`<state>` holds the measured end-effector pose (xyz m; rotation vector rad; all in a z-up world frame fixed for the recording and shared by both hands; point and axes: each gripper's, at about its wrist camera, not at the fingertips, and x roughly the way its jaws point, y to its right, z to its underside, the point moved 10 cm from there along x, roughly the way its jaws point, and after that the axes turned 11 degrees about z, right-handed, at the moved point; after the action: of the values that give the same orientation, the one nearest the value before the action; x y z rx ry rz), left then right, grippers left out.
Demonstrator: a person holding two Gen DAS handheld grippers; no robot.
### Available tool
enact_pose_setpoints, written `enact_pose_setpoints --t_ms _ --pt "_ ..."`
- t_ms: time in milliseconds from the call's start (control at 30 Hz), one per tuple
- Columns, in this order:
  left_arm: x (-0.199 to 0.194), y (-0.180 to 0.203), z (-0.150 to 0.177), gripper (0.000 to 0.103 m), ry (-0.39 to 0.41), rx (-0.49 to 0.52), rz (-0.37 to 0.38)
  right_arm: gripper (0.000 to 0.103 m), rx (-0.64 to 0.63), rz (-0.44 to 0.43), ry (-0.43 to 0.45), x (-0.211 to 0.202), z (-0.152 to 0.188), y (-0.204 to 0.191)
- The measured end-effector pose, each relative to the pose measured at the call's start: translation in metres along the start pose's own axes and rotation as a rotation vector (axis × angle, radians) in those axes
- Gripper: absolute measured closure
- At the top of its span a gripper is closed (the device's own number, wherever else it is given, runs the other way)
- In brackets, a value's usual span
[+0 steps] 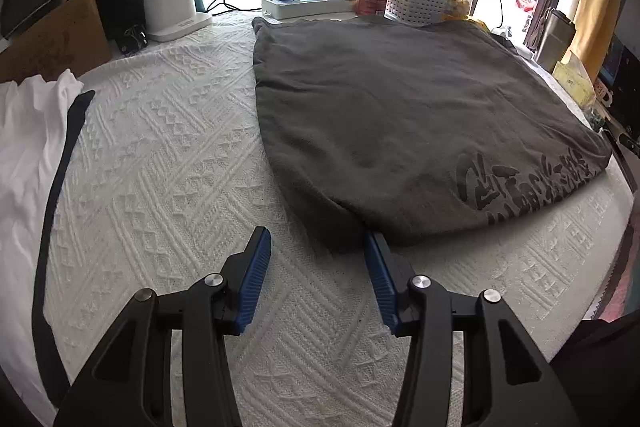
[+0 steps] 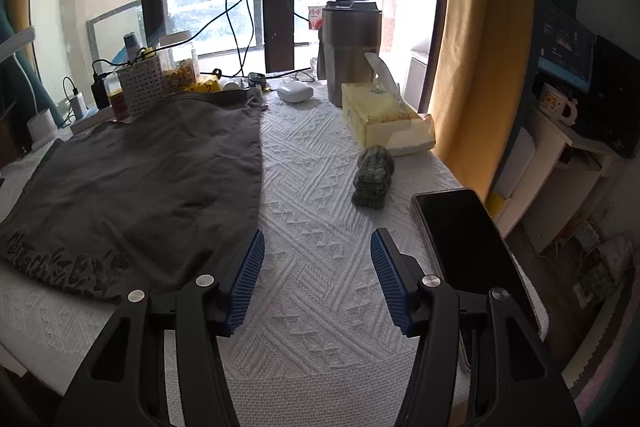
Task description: Fold small clothes
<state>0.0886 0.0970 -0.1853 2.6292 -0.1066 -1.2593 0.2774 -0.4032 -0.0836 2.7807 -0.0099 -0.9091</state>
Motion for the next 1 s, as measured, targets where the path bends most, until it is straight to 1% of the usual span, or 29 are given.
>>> enact_pose_setpoints --t_ms 33,67,100,167,200,300,400,433,467,600,700,800,933,967,1000 --pt "0.002 0.0 0.0 0.055 0.0 0.009 -0.003 0.049 0.006 -0.025 -0.01 0.001 0.003 -0.004" --pt "0.003 0.0 0.0 0.055 -0.001 0.014 -0.006 0.056 0.011 -0.051 -0.024 0.003 0.006 -0.009" --pt "0.004 0.001 0.0 0.056 0.001 0.021 -0.01 0.058 0.016 -0.073 -0.036 0.005 0.009 -0.014" --pt "0.005 0.002 -0.001 0.066 0.006 0.03 -0.01 0.062 0.024 -0.103 -0.059 0.009 0.015 -0.021" --pt "0.005 0.003 -0.001 0.067 0.009 0.03 -0.01 0.065 0.027 -0.116 -0.068 0.011 0.018 -0.024" --pt "0.006 0.007 -0.002 0.079 0.011 0.033 -0.004 0.067 0.034 -0.144 -0.089 0.016 0.023 -0.029" --pt "0.008 0.01 -0.003 0.09 0.014 0.034 0.002 0.071 0.065 -0.192 -0.104 0.017 0.025 -0.03" --pt "0.008 0.011 -0.004 0.097 0.015 0.03 0.007 0.071 0.072 -0.206 -0.105 0.017 0.024 -0.03" --pt "0.006 0.01 -0.005 0.099 0.023 0.029 -0.001 0.071 0.079 -0.216 -0.103 0.016 0.023 -0.03" --pt "-0.003 0.007 -0.013 0.1 0.056 0.044 -0.032 0.071 0.107 -0.249 -0.095 0.011 0.017 -0.025" --pt "-0.002 0.003 -0.017 0.101 0.052 0.074 -0.054 0.071 0.076 -0.261 -0.121 0.018 0.022 -0.032" --pt "-0.005 0.003 -0.02 0.101 0.055 0.09 -0.07 0.071 0.081 -0.275 -0.151 0.026 0.03 -0.039" --pt "-0.012 0.001 -0.023 0.101 0.064 0.095 -0.086 0.071 0.098 -0.306 -0.148 0.027 0.029 -0.044" --pt "-0.013 0.001 -0.023 0.101 0.067 0.101 -0.094 0.079 0.092 -0.312 -0.15 0.027 0.029 -0.046" --pt "-0.014 0.001 -0.023 0.101 0.068 0.109 -0.097 0.096 0.083 -0.322 -0.161 0.028 0.029 -0.048"
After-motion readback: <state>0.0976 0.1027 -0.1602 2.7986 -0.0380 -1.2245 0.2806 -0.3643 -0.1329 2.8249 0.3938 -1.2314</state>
